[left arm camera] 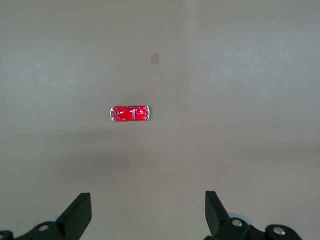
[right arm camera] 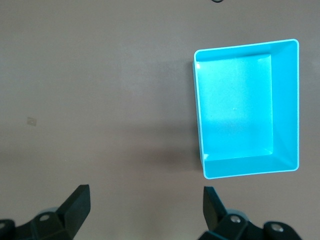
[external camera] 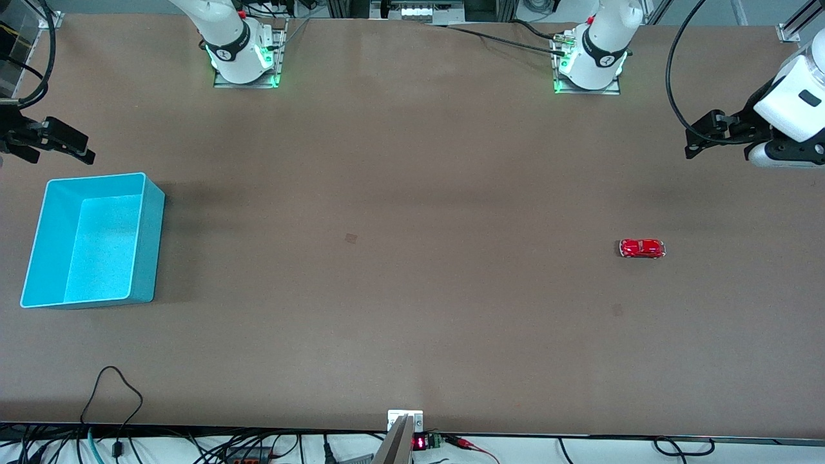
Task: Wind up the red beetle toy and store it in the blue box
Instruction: 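Reach the left gripper down over the red toy car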
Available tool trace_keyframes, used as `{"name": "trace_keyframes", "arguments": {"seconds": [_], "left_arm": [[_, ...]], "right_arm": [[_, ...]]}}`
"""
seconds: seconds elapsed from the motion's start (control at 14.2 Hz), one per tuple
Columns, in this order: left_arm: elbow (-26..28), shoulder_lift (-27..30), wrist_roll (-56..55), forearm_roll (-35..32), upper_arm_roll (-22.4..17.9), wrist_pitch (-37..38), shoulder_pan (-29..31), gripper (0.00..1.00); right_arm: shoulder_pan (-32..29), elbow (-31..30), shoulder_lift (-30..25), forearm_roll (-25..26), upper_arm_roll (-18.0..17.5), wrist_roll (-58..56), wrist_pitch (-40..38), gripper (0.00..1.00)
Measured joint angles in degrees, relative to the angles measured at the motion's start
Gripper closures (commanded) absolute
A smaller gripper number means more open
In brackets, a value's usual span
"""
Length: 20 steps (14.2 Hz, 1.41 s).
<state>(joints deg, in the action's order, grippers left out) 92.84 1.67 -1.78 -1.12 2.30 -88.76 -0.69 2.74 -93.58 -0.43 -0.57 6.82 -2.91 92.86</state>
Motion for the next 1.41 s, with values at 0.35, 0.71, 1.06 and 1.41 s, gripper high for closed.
{"name": "trace_keyframes", "arguments": {"seconds": [0.35,0.71,1.06,1.41], "left_arm": [[-0.03,0.0,0.0,0.0,0.07,0.4,0.27,0.0],[-0.05,-0.07,0.0,0.0,0.47,3.94,0.16,0.0],[-0.02,-0.88,0.19,0.0,0.64,21.81,0.0,0.0],[0.68,-6.81,15.95,-0.01,0.56,20.07,1.49,0.0]], "right_arm": [[-0.03,0.0,0.0,0.01,0.13,0.24,-0.02,0.0],[-0.13,0.0,0.01,0.07,0.25,0.24,-0.19,0.0],[-0.17,-0.01,0.01,0.09,0.31,0.24,-0.49,0.0],[-0.17,-0.06,0.02,0.1,0.33,0.24,-0.58,0.0]]}}
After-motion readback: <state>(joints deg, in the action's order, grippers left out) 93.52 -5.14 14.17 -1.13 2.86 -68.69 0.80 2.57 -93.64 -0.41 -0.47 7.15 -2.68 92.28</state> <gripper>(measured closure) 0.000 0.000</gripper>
